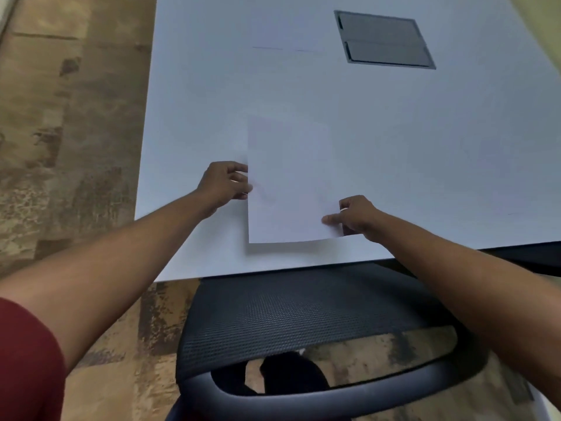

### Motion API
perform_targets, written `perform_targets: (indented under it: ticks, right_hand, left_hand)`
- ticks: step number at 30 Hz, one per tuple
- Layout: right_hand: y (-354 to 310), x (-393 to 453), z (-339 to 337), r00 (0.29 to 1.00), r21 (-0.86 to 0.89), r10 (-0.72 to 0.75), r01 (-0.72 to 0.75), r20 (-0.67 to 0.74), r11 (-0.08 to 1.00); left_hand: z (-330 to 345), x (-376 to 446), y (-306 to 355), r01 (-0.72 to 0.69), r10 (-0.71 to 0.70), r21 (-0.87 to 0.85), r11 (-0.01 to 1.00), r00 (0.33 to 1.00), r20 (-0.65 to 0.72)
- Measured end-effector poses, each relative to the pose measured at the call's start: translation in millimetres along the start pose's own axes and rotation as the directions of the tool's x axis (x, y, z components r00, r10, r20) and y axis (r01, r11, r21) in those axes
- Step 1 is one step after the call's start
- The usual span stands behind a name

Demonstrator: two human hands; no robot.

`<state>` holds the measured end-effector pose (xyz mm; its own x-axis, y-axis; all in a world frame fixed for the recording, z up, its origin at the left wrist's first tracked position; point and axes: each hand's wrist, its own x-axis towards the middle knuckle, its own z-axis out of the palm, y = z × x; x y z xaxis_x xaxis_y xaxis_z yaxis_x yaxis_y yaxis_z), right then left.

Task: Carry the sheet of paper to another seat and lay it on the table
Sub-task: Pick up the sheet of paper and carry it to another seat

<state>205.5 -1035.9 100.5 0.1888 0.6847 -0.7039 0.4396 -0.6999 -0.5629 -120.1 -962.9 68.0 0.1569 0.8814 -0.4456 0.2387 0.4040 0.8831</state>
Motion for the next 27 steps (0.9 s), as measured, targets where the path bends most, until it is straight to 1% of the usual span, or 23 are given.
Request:
perform_targets:
  ticks: [2, 5, 8, 12, 17, 20, 21, 22, 23, 25, 26, 27]
  right_hand:
    - [3.1, 11.0, 8.9, 1.0, -0.037, -0.001, 0.0, -0.028, 0.999]
    - [7.5, 31.5, 16.4, 1.0, -0.092, -0.014, 0.012, -0.026, 0.996]
    - [11.9, 51.2, 19.6, 0.995, -0.228, -0.095, 0.091, -0.005, 0.969]
    - [23.8, 71.6, 22.4, 0.972, -0.411, -0.225, 0.233, 0.069, 0.881]
    - [36.1, 88.4, 20.1, 0.941, -0.524, -0.264, 0.337, 0.211, 0.783]
    - [36.2, 93.8, 18.5, 0.927, -0.561, -0.275, 0.375, 0.257, 0.738]
    - [35.9, 94.7, 17.7, 0.923, -0.567, -0.274, 0.382, 0.27, 0.73]
    - [35.6, 95.5, 16.5, 0.922, -0.571, -0.269, 0.385, 0.28, 0.725]
    - [35.8, 96.2, 15.1, 0.921, -0.569, -0.264, 0.384, 0.286, 0.727]
    - [39.1, 96.7, 11.9, 0.915, -0.54, -0.287, 0.4, 0.284, 0.741]
    - [42.0, 96.5, 10.0, 0.903, -0.525, -0.333, 0.429, 0.271, 0.735]
    - [46.1, 96.2, 7.6, 0.879, -0.526, -0.403, 0.476, 0.255, 0.704]
  left_hand:
    - [6.7, 7.3, -7.0, -0.015, 0.017, 0.052, 0.999, 0.999, -0.045]
    - [16.0, 15.1, -20.2, -0.012, 0.025, 0.121, 0.993, 0.995, -0.099]
    - [24.2, 23.0, -32.6, 0.001, 0.023, 0.161, 0.987, 0.988, -0.151]
    - [28.6, 32.5, -45.3, 0.035, 0.006, 0.216, 0.976, 0.983, -0.182]
    - [24.4, 35.1, -55.8, 0.027, 0.03, 0.314, 0.949, 0.984, -0.174]
    - [23.7, 33.8, -63.3, -0.002, 0.071, 0.418, 0.908, 0.986, -0.15]
    - [23.2, 33.0, -66.1, -0.024, 0.102, 0.485, 0.874, 0.985, -0.136]
    - [22.3, 31.8, -68.6, -0.062, 0.149, 0.573, 0.817, 0.983, -0.106]
    - [21.1, 29.3, -71.1, -0.116, 0.206, 0.669, 0.735, 0.977, -0.057]
    - [19.0, 22.0, -78.3, -0.242, 0.308, 0.812, 0.531, 0.948, 0.082]
    - [17.4, 18.3, -83.0, -0.297, 0.326, 0.849, 0.436, 0.932, 0.159]
    - [15.9, 15.1, -88.1, -0.34, 0.322, 0.869, 0.36, 0.919, 0.227]
